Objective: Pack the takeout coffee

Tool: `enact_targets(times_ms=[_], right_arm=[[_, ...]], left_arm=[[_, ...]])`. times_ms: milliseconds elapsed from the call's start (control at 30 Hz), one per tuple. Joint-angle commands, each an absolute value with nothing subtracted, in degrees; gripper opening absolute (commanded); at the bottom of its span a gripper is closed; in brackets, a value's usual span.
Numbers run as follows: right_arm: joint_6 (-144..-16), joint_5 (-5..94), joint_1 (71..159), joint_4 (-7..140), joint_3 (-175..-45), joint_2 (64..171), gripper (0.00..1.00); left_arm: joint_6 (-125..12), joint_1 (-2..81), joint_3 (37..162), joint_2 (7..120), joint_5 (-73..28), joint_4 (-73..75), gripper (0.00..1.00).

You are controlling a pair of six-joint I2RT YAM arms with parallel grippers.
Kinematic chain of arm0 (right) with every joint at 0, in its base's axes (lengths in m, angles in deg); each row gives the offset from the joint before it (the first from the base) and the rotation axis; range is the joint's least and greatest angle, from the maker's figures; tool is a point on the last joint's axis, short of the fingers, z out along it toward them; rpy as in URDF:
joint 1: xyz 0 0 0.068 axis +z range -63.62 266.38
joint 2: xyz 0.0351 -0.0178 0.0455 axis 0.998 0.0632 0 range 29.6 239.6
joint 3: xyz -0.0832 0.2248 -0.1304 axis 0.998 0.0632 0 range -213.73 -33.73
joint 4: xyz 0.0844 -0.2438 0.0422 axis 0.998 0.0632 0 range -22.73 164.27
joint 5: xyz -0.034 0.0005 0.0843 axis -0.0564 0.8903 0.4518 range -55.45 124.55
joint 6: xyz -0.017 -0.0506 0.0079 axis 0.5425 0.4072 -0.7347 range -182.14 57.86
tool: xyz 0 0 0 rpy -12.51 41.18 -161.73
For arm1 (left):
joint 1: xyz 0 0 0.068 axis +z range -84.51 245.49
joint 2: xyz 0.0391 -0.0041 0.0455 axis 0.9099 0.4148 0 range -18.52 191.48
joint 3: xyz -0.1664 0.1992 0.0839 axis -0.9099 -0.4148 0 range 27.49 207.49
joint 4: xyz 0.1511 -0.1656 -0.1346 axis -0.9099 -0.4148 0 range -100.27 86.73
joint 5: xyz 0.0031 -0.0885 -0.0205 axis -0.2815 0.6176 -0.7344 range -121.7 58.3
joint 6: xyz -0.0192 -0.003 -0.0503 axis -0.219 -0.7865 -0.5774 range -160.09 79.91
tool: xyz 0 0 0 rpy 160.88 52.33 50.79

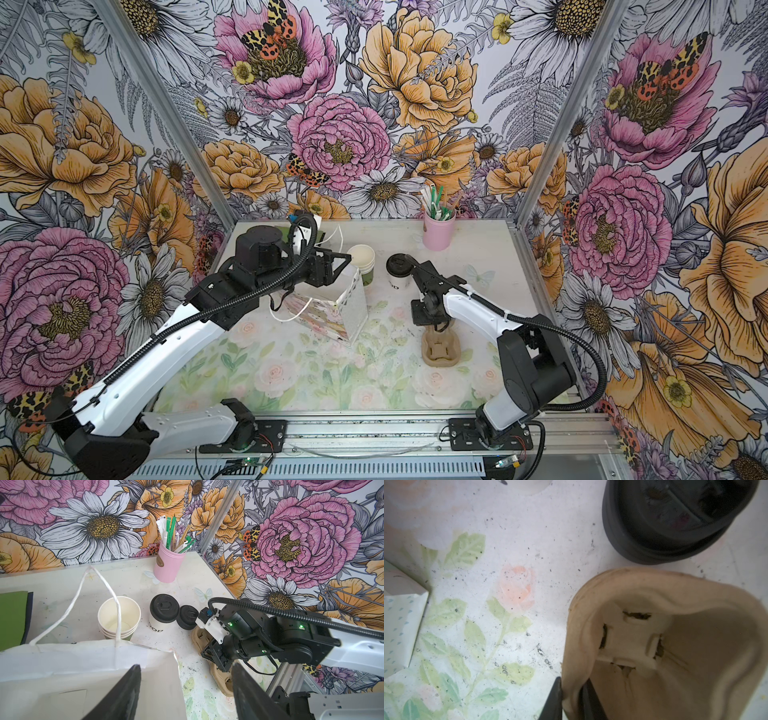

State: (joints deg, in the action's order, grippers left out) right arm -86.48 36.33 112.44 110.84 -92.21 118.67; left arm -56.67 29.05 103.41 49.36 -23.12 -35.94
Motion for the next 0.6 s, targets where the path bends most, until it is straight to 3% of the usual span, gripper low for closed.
enact_targets(times_ms=[0,567], right_arm=[[-86.9,36.0,112.8,110.1,-93.7,118.3,0.16],[-85.7,42.5,111.0,108.1,-89.1,113.2,0.19]], left_arm=[[-56.7,29.2,102.4,49.3,-23.5,-34.6,0.70],[-55.6,26.2,103.5,50.9,-23.8,-34.4,0.70]])
